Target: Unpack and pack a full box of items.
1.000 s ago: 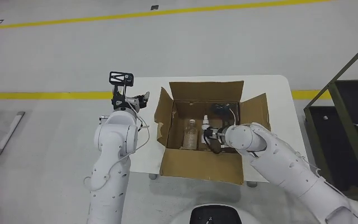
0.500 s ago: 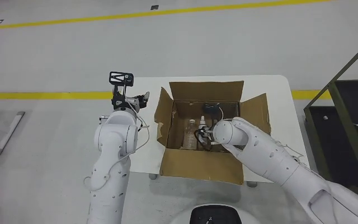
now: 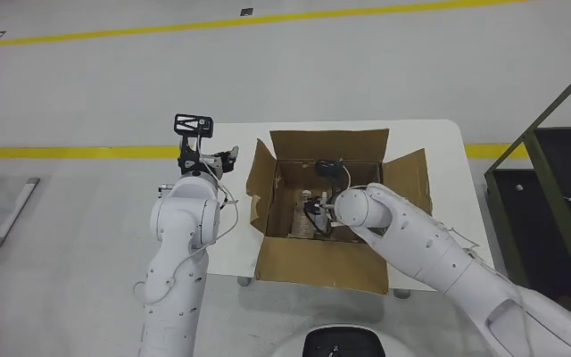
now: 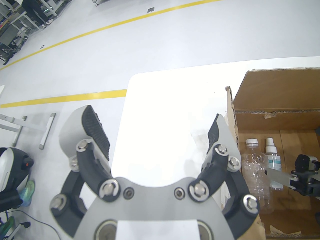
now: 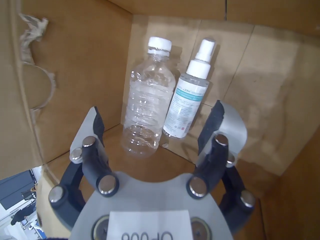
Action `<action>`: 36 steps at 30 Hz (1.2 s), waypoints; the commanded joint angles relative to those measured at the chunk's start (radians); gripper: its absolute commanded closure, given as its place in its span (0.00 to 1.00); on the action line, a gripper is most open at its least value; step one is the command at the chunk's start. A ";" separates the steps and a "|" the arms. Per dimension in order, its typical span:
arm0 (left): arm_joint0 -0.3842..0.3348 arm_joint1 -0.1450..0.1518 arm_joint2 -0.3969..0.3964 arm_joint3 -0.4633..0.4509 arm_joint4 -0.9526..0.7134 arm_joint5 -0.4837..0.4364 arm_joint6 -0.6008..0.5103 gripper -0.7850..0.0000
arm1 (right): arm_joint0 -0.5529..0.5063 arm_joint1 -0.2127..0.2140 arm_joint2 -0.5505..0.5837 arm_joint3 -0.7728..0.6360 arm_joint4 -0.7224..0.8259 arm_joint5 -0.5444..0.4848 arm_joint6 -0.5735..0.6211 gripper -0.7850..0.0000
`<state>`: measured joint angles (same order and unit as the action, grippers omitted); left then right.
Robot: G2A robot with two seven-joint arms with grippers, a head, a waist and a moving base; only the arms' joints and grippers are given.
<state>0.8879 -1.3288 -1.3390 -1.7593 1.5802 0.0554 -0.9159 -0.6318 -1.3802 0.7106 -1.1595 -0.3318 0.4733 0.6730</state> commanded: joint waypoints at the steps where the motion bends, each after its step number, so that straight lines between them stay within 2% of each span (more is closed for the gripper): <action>1: 0.000 0.000 0.000 0.000 0.000 0.000 0.000 0.00 | -0.030 0.020 0.045 -0.075 -0.020 -0.016 0.007 0.05; 2: 0.000 0.000 0.000 0.000 0.000 0.000 0.000 0.00 | -0.049 0.033 0.071 -0.123 -0.040 -0.021 0.014 0.22; 3: 0.000 0.000 0.000 0.000 0.000 0.000 0.000 0.00 | -0.075 0.046 0.102 -0.176 -0.055 -0.031 0.019 0.27; 4: 0.000 0.000 0.000 0.000 0.000 0.000 0.000 0.00 | -0.108 0.062 0.136 -0.230 -0.076 -0.050 0.024 0.27; 5: 0.000 0.000 0.000 0.000 0.000 0.000 0.000 0.00 | -0.145 0.078 0.168 -0.281 -0.104 -0.058 0.034 0.18; 6: 0.000 0.000 0.000 0.000 0.000 0.000 0.000 0.00 | -0.188 0.092 0.206 -0.338 -0.114 -0.071 0.045 0.16; 8: 0.000 0.000 0.000 0.000 0.000 0.000 0.000 0.00 | -0.275 0.122 0.280 -0.442 -0.166 -0.093 0.070 0.28; 9: 0.000 0.000 0.000 0.000 0.000 0.000 0.000 0.00 | -0.318 0.135 0.325 -0.496 -0.180 -0.100 0.075 0.35; 10: 0.000 0.000 0.000 0.000 0.000 0.000 0.000 0.00 | -0.362 0.147 0.368 -0.550 -0.189 -0.116 0.080 0.51; 12: 0.000 0.000 0.000 0.000 0.000 0.000 0.000 0.00 | -0.442 0.168 0.464 -0.650 -0.205 -0.155 0.074 0.56; 13: 0.000 0.000 0.000 0.000 0.000 0.000 0.000 0.00 | -0.481 0.177 0.509 -0.694 -0.207 -0.175 0.073 0.62; 14: 0.000 0.000 0.000 0.000 0.000 0.000 0.000 0.00 | -0.516 0.185 0.559 -0.737 -0.208 -0.192 0.068 0.69; 15: 0.000 0.000 0.000 0.000 0.000 0.000 0.000 0.00 | -0.546 0.192 0.609 -0.778 -0.218 -0.205 0.063 0.84; 17: 0.000 0.000 0.000 0.000 0.000 0.000 0.000 0.00 | -0.600 0.205 0.707 -0.850 -0.238 -0.230 0.063 1.00; 21: 0.000 0.000 0.000 0.000 0.000 0.000 0.000 0.00 | -0.687 0.229 0.891 -0.954 -0.311 -0.268 0.121 1.00; 26: 0.000 0.000 0.000 0.000 0.000 0.000 0.000 0.00 | -0.763 0.262 1.049 -1.025 -0.561 -0.326 0.350 1.00; 31: 0.000 0.000 0.000 0.000 0.000 0.000 0.000 0.00 | -0.813 0.278 1.083 -1.011 -0.683 -0.376 0.532 1.00; 34: 0.000 0.000 0.000 0.000 0.000 0.000 0.000 0.00 | -0.816 0.286 1.055 -0.955 -0.771 -0.420 0.615 1.00; 36: 0.000 0.000 0.000 0.000 0.000 0.000 0.000 0.00 | -0.811 0.290 0.997 -0.926 -0.859 -0.462 0.647 1.00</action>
<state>0.8879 -1.3288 -1.3390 -1.7593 1.5802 0.0554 -0.9159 -1.4463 -1.0909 1.7383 -2.0971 -1.1494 0.0294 1.3066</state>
